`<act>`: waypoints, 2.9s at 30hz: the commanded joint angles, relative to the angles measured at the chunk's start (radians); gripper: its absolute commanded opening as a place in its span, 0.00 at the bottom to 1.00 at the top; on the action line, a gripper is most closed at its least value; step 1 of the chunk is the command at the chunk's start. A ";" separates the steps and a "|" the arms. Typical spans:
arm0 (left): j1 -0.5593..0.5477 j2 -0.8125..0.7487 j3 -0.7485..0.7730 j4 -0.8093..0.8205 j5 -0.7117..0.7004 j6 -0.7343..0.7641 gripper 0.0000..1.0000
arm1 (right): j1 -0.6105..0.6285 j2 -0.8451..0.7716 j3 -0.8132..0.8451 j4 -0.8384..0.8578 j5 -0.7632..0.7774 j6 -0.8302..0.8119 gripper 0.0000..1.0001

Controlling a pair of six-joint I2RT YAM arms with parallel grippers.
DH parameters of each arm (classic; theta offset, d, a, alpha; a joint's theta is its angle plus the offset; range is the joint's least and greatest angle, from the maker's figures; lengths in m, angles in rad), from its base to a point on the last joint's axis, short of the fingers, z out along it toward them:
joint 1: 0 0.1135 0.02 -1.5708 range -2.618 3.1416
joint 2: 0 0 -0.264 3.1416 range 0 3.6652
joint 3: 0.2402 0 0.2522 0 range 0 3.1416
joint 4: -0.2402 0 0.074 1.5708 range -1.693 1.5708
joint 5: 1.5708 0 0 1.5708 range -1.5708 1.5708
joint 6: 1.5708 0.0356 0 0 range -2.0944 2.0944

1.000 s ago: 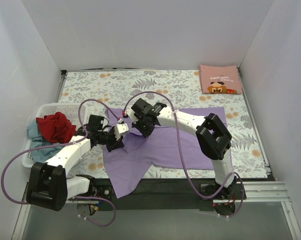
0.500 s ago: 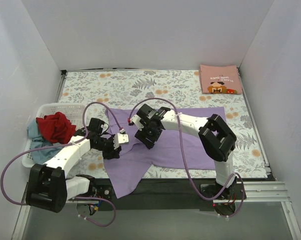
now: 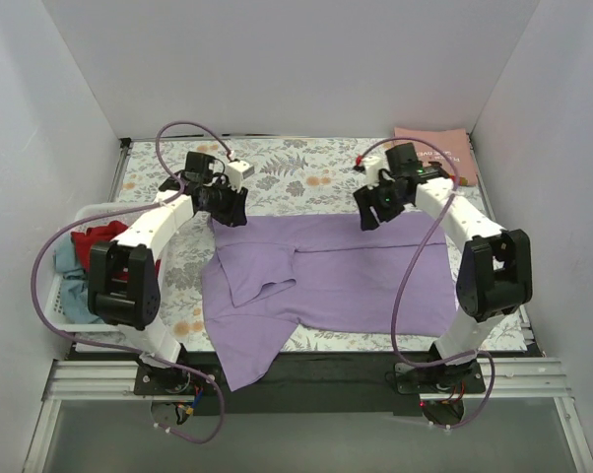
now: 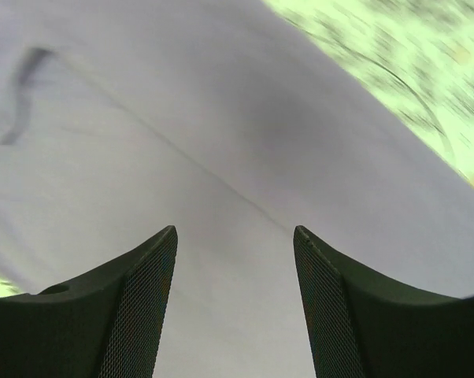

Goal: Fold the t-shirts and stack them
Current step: Fold the tshirt

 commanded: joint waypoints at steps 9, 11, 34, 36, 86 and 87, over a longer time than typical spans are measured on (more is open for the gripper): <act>0.013 0.219 0.107 0.015 -0.271 -0.187 0.22 | -0.375 0.043 -0.065 -0.033 0.075 -0.191 0.65; 0.016 0.244 0.116 0.015 -0.296 -0.164 0.22 | -0.415 0.087 -0.062 -0.033 0.079 -0.199 0.64; 0.134 0.363 0.289 -0.046 -0.271 0.125 0.53 | -0.460 -0.097 -0.355 -0.028 0.168 -0.287 0.63; 0.137 0.374 0.294 -0.044 -0.276 0.132 0.53 | -0.461 -0.088 -0.382 -0.007 0.182 -0.290 0.63; 0.243 0.568 0.538 0.023 -0.247 0.019 0.30 | -0.461 0.009 -0.174 -0.023 0.138 -0.333 0.72; 0.254 0.552 0.532 0.018 -0.226 0.013 0.35 | -0.461 -0.006 -0.149 -0.054 0.118 -0.334 0.72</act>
